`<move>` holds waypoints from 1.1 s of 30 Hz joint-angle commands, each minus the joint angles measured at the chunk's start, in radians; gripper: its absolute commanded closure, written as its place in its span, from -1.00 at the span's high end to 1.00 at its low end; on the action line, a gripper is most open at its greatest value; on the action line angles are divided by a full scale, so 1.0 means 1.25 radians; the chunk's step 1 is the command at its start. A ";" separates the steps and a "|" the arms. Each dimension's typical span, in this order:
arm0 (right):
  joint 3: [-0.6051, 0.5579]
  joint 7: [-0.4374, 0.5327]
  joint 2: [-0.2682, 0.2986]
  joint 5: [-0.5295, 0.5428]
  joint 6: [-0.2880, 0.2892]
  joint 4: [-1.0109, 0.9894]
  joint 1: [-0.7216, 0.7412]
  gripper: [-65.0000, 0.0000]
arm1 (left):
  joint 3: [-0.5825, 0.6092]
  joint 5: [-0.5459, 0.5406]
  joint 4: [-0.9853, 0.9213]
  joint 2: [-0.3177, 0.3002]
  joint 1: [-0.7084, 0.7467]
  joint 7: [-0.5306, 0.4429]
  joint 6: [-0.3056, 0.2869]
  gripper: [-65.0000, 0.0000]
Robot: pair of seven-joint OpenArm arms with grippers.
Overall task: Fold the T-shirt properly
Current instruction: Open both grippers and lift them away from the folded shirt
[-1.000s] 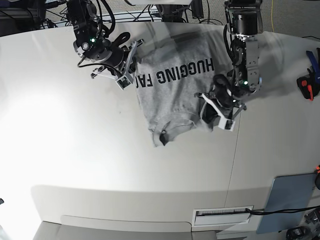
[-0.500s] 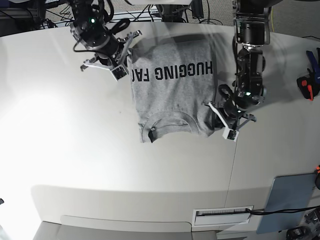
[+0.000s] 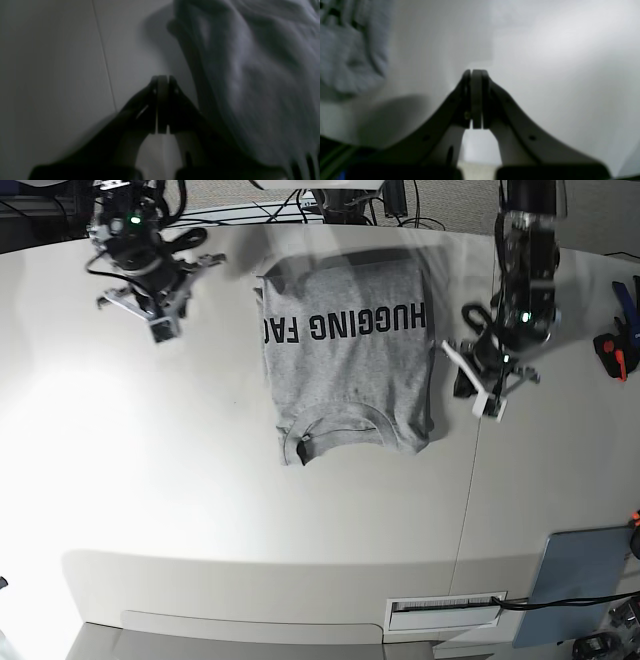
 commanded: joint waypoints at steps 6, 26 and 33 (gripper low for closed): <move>0.129 -0.020 0.005 0.096 0.040 0.014 -0.066 -1.00 | -0.074 -0.085 0.135 -0.007 0.132 0.021 -0.009 -0.99; 0.244 -0.069 0.005 0.164 0.103 0.065 -0.375 -1.00 | -0.242 -0.145 0.191 -0.006 0.586 0.060 -0.059 -0.99; 0.243 -0.042 0.005 0.164 0.125 -0.004 -0.390 -1.00 | -0.235 -0.206 0.109 0.021 0.631 0.053 -0.168 -0.99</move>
